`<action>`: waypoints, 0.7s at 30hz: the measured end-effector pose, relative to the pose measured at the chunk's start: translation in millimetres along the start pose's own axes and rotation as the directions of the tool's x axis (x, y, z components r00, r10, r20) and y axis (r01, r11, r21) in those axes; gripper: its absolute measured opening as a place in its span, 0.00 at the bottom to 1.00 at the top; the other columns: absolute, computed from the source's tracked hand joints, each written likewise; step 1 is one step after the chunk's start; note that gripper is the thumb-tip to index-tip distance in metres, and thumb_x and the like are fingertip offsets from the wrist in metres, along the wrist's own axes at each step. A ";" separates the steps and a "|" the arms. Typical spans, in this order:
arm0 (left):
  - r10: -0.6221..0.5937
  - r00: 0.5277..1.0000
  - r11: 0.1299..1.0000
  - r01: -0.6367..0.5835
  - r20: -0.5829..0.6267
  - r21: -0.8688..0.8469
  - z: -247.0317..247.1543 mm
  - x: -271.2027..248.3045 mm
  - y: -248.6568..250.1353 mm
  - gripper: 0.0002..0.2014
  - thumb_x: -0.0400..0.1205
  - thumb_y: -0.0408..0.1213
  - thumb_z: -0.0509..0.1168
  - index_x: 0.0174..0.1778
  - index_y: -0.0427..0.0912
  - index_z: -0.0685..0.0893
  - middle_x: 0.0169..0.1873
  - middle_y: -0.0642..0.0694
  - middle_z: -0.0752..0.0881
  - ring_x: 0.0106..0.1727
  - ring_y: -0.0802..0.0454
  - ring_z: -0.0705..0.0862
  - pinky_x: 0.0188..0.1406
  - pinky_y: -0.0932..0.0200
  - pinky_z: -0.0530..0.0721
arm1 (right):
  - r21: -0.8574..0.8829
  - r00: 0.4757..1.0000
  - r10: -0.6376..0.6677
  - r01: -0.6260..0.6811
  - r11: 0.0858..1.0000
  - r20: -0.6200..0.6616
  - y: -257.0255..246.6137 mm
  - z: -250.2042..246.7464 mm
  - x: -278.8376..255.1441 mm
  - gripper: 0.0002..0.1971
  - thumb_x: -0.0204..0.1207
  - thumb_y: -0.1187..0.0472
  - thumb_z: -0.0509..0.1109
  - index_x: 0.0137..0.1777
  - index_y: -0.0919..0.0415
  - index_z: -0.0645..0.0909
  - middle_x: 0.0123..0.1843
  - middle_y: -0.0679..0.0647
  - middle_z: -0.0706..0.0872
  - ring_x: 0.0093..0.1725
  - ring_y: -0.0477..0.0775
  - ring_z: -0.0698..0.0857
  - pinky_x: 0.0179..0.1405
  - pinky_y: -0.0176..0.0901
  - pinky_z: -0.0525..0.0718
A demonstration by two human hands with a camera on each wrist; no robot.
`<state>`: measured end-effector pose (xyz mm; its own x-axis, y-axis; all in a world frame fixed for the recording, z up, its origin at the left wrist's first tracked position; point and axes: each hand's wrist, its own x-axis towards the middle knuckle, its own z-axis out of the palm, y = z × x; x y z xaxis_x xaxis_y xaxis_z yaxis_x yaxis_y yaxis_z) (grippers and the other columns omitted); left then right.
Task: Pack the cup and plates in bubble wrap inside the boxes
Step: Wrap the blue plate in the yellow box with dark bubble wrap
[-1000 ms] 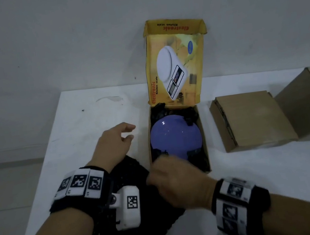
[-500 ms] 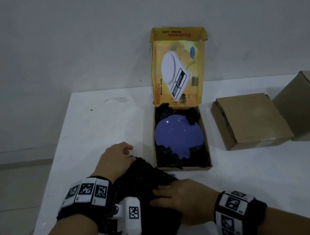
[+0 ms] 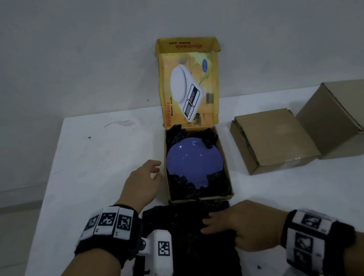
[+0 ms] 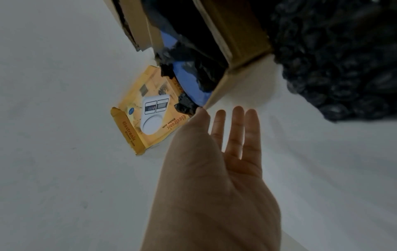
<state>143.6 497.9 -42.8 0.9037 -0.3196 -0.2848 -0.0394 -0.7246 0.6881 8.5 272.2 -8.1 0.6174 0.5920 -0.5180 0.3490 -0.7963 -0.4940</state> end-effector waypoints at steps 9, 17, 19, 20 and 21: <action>-0.010 0.999 0.979 0.004 -0.032 -0.204 16.3 11.1 7.6 0.22 0.83 0.39 0.63 0.74 0.50 0.72 0.68 0.46 0.80 0.55 0.42 0.85 0.56 0.44 0.84 | 0.600 0.345 0.543 0.078 0.796 -0.766 14.1 -78.7 -18.6 0.23 0.79 0.75 0.57 0.59 0.48 0.83 0.55 0.48 0.87 0.55 0.44 0.84 0.58 0.37 0.82; -0.033 0.997 0.958 0.011 -0.070 -0.288 20.8 14.8 4.0 0.17 0.84 0.38 0.60 0.69 0.53 0.77 0.62 0.48 0.84 0.51 0.43 0.86 0.54 0.41 0.85 | 0.138 0.713 0.359 -0.350 0.926 -0.602 7.8 -44.3 56.0 0.30 0.80 0.59 0.53 0.84 0.55 0.54 0.86 0.56 0.48 0.85 0.56 0.46 0.83 0.57 0.45; -0.021 0.997 0.967 0.001 -0.075 -0.256 20.4 13.5 5.3 0.17 0.85 0.40 0.59 0.70 0.55 0.76 0.63 0.49 0.84 0.57 0.45 0.84 0.56 0.42 0.85 | 0.122 0.812 0.464 -0.451 0.884 -0.356 8.9 -34.6 70.7 0.33 0.84 0.41 0.49 0.84 0.49 0.41 0.85 0.54 0.37 0.84 0.55 0.38 0.80 0.60 0.37; -0.017 0.997 0.970 -0.002 -0.078 -0.244 20.0 13.4 5.8 0.17 0.85 0.41 0.58 0.70 0.56 0.76 0.63 0.48 0.84 0.59 0.46 0.84 0.57 0.42 0.84 | 0.167 0.821 0.497 -0.468 0.868 -0.280 9.8 -33.4 75.6 0.37 0.80 0.33 0.46 0.84 0.46 0.39 0.85 0.53 0.35 0.84 0.55 0.36 0.79 0.61 0.34; -0.015 0.997 0.970 -0.005 -0.079 -0.242 19.7 13.3 6.2 0.17 0.85 0.41 0.58 0.70 0.57 0.76 0.63 0.48 0.83 0.59 0.46 0.83 0.57 0.42 0.84 | 0.221 0.825 0.508 -0.462 0.859 -0.249 10.9 -34.6 79.4 0.39 0.77 0.28 0.43 0.83 0.43 0.38 0.85 0.52 0.34 0.84 0.55 0.35 0.79 0.62 0.33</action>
<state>147.0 477.0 -55.5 0.9349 -0.2600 -0.2416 0.0605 -0.5540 0.8303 85.7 306.2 -30.5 0.8617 0.0528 -0.5046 -0.1415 -0.9301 -0.3390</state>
